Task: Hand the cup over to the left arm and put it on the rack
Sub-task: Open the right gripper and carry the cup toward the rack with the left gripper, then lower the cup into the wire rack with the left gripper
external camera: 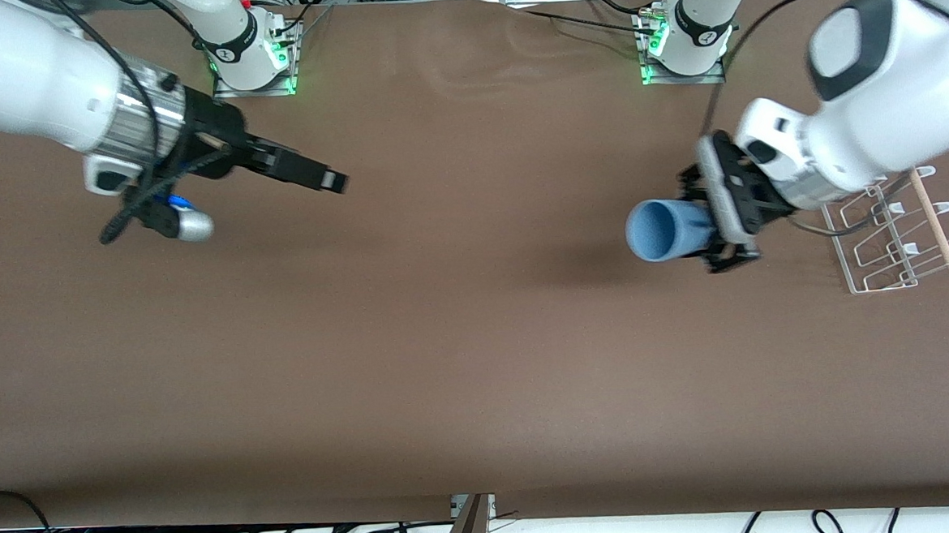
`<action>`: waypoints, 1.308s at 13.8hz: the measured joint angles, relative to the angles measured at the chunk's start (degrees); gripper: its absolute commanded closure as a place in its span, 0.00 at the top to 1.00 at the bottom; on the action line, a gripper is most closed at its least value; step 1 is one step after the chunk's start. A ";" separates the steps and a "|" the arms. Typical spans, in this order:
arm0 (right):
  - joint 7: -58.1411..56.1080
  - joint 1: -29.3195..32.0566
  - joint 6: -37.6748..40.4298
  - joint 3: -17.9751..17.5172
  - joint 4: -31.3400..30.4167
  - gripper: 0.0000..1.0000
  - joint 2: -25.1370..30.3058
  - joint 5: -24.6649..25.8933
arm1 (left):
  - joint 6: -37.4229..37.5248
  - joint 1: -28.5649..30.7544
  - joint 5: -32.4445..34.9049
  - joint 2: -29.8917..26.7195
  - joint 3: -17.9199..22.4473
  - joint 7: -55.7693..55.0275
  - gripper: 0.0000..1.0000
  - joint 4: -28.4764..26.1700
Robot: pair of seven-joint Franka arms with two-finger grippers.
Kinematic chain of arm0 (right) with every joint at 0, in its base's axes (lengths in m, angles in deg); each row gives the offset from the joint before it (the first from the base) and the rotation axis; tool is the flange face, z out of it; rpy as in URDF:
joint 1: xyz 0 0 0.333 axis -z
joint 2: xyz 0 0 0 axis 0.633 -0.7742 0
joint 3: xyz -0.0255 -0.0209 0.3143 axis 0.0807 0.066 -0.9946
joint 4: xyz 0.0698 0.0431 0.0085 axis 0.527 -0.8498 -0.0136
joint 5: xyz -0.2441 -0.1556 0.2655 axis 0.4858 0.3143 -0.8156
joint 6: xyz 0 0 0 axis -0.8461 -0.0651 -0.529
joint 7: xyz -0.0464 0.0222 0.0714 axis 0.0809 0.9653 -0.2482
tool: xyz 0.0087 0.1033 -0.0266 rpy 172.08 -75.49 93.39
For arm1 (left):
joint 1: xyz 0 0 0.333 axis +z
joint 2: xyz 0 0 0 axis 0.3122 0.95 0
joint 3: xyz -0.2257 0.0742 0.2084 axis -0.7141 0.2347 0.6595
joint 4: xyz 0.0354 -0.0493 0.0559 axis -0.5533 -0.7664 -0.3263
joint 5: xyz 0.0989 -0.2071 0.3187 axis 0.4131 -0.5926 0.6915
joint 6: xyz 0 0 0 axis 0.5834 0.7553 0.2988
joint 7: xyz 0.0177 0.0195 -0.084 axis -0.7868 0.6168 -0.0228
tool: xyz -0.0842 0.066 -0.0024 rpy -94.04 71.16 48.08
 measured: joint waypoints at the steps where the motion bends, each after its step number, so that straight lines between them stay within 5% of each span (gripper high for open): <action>1: -1.98 0.04 1.94 2.33 -1.02 0.99 1.58 1.71 | 2.81 0.50 4.90 -0.06 1.40 0.11 0.00 0.95; 9: -26.97 0.37 -0.08 16.66 -16.46 0.99 6.39 11.41 | 6.93 2.76 45.07 1.34 6.33 -0.32 0.00 -0.06; 13: -34.75 0.24 -1.06 17.67 -19.48 1.00 7.02 19.95 | 6.83 2.47 66.23 2.44 5.76 -3.84 0.00 -5.16; 18: -41.29 0.04 -0.48 17.63 -19.57 1.00 8.16 22.41 | 1.05 2.12 89.93 4.32 5.37 -14.65 0.00 -16.31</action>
